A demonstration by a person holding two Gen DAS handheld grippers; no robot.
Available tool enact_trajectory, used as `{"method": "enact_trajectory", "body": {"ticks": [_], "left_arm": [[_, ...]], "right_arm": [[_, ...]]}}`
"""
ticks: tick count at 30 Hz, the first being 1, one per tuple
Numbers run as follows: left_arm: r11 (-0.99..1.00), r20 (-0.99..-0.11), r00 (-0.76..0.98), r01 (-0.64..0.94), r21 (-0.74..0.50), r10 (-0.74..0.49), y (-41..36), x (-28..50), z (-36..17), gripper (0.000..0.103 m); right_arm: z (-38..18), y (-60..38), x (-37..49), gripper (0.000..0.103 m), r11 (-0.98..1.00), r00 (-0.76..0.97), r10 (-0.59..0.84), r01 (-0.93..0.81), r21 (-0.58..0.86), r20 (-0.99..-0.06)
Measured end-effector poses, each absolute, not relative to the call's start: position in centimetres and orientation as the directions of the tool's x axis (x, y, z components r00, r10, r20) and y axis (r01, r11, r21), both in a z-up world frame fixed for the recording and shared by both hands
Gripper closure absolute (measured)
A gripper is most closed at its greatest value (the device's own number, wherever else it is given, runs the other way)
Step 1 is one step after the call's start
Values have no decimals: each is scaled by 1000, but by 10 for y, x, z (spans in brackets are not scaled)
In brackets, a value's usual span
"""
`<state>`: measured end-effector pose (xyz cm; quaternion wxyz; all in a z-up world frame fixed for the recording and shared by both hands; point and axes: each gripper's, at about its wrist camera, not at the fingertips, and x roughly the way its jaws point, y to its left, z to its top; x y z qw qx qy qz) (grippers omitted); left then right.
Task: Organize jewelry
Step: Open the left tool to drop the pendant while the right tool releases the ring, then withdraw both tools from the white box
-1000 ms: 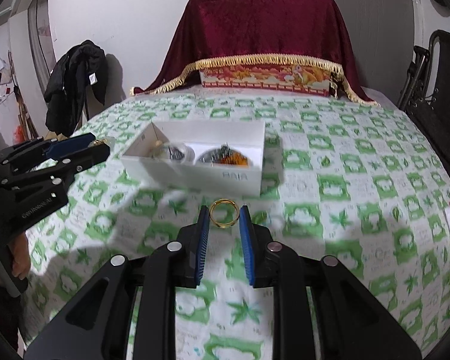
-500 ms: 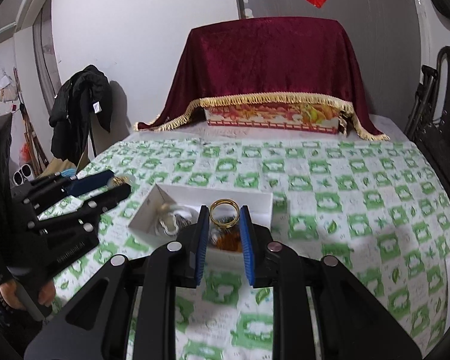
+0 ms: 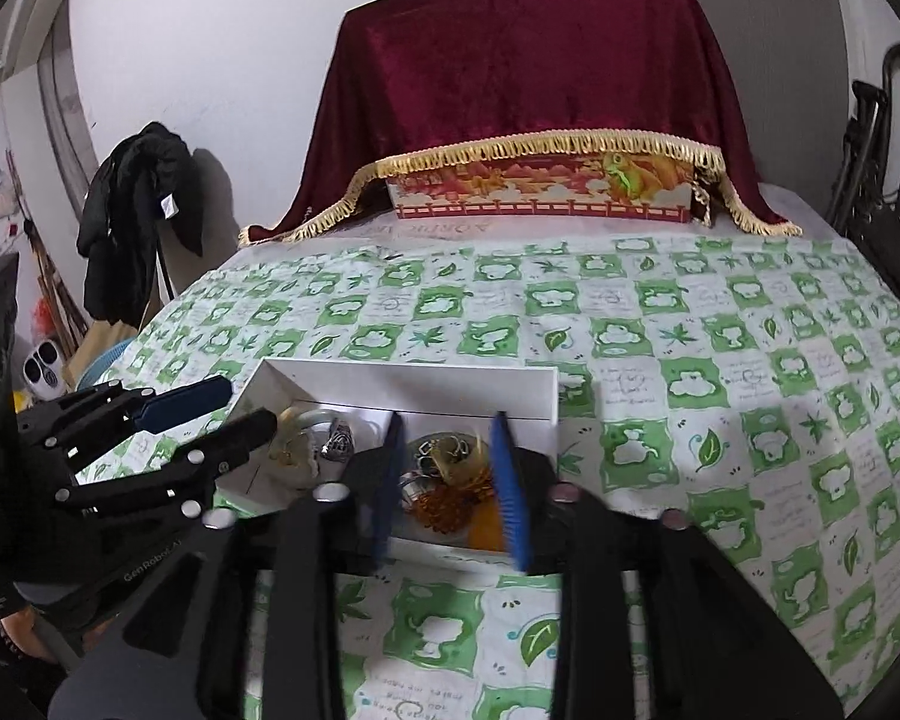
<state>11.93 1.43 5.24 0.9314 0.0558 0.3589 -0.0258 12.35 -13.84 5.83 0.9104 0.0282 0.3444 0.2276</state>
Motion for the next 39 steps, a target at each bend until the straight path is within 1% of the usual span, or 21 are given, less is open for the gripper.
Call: {"method": "enact_trajectory", "body": {"ticks": [1, 3, 5, 6, 7, 8, 9, 10, 11, 12, 14, 16, 20, 24, 28, 32, 34, 36, 37, 39], "left_arm": [[992, -670, 742, 83, 91, -1, 15, 119, 51, 48], [991, -666, 746, 77, 107, 14, 14, 118, 51, 43], [991, -662, 749, 69, 117, 26, 13, 115, 51, 33], [991, -660, 751, 66, 119, 29, 13, 114, 52, 29], [991, -656, 754, 58, 124, 38, 13, 111, 53, 23], [990, -651, 757, 50, 129, 47, 13, 109, 54, 17], [990, -647, 761, 42, 134, 55, 14, 107, 55, 14], [990, -639, 766, 29, 141, 69, 15, 103, 57, 9], [989, -633, 770, 16, 146, 81, 16, 99, 60, 4], [989, -626, 774, 3, 148, 91, 18, 96, 62, 3], [988, -620, 776, -29, 149, 117, 20, 91, 68, 3], [988, -625, 770, -49, 148, 132, 22, 87, 71, 3], [982, -633, 753, -102, 157, 180, 25, 83, 73, 3], [986, -657, 735, -117, 120, 168, 33, 83, 73, 3], [982, -661, 726, -136, 134, 190, 35, 84, 71, 3], [991, -683, 719, -108, 80, 133, 37, 85, 69, 3], [995, -676, 730, -84, 60, 102, 37, 83, 69, 3], [993, -668, 735, -84, 83, 118, 32, 82, 69, 3], [989, -658, 738, -101, 111, 150, 30, 81, 69, 3], [989, -658, 739, -97, 110, 146, 29, 81, 69, 3]], "right_arm": [[58, -140, 123, 70, 895, 661, 433, -395, 206, -613], [58, -142, 122, 70, 896, 664, 432, -395, 204, -610], [58, -144, 119, 70, 898, 668, 427, -393, 197, -609], [58, -145, 118, 69, 898, 669, 425, -393, 195, -610], [58, -145, 116, 66, 900, 669, 421, -392, 192, -612], [58, -146, 113, 58, 902, 670, 416, -389, 187, -614], [59, -148, 110, 53, 904, 673, 412, -386, 183, -615], [59, -150, 105, 39, 907, 679, 406, -382, 178, -612], [60, -151, 101, 28, 909, 684, 401, -377, 175, -609], [61, -153, 97, 23, 911, 688, 397, -374, 172, -607], [65, -155, 92, 12, 912, 693, 395, -372, 170, -603], [67, -155, 89, 6, 913, 693, 394, -371, 170, -604], [65, -149, 86, 5, 914, 679, 381, -379, 146, -628], [62, -144, 85, 5, 918, 677, 360, -381, 113, -642], [57, -145, 87, 5, 920, 663, 355, -374, 120, -659], [54, -147, 90, 5, 920, 649, 359, -367, 137, -671], [53, -147, 90, 5, 919, 646, 362, -366, 142, -672], [54, -148, 91, 5, 918, 645, 366, -367, 147, -671], [54, -148, 91, 5, 918, 645, 367, -368, 149, -670], [54, -148, 91, 5, 918, 646, 368, -367, 150, -669]]}}
